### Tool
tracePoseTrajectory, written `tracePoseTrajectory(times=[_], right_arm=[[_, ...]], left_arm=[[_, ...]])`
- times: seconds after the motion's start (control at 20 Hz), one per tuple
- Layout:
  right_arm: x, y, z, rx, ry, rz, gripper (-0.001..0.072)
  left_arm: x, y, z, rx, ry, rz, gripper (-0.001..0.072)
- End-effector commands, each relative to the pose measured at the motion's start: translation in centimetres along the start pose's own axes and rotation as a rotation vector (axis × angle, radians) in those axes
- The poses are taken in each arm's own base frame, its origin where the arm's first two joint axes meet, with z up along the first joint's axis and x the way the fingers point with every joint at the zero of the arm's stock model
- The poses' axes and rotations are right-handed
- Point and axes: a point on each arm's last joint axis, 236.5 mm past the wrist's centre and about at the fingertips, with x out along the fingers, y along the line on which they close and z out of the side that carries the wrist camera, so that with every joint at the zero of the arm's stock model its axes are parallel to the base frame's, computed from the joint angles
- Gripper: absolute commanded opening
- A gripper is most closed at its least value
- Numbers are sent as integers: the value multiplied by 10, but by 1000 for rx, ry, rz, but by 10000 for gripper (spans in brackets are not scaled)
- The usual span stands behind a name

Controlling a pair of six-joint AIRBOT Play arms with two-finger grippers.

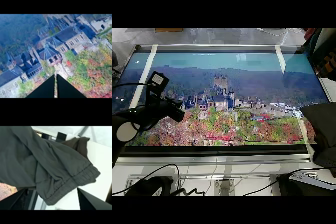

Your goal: Fold the clothes and pants, and hang the long-sleeved shirts on hangers.

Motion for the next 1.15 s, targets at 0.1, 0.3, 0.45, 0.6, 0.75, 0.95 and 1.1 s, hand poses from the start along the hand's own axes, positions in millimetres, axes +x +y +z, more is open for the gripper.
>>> tracePoseTrajectory(times=[0.1, 0.3, 0.45, 0.6, 0.75, 0.95, 1.1], right_arm=[[-1, 56, 10, -51, -34, 229, 257], [-19, 145, 4, -249, -84, 421, 30], [-51, 243, -29, -518, -158, 551, 30], [-89, 327, -81, -742, -252, 650, 30], [-118, 396, -153, -942, -306, 792, 30], [-103, 424, -235, -1117, -234, 807, 31], [-93, 427, -272, -1188, -172, 808, 31]], left_arm=[[0, 0, 0, 0, 1, 0, 31], [0, 0, 0, 0, 1, 0, 30], [0, 0, 0, 0, 1, 0, 30], [0, 0, 0, 0, 1, 0, 30], [0, 0, 0, 0, 1, 0, 30], [0, 0, 0, 0, 1, 0, 30], [0, 0, 0, 0, 1, 0, 31]])
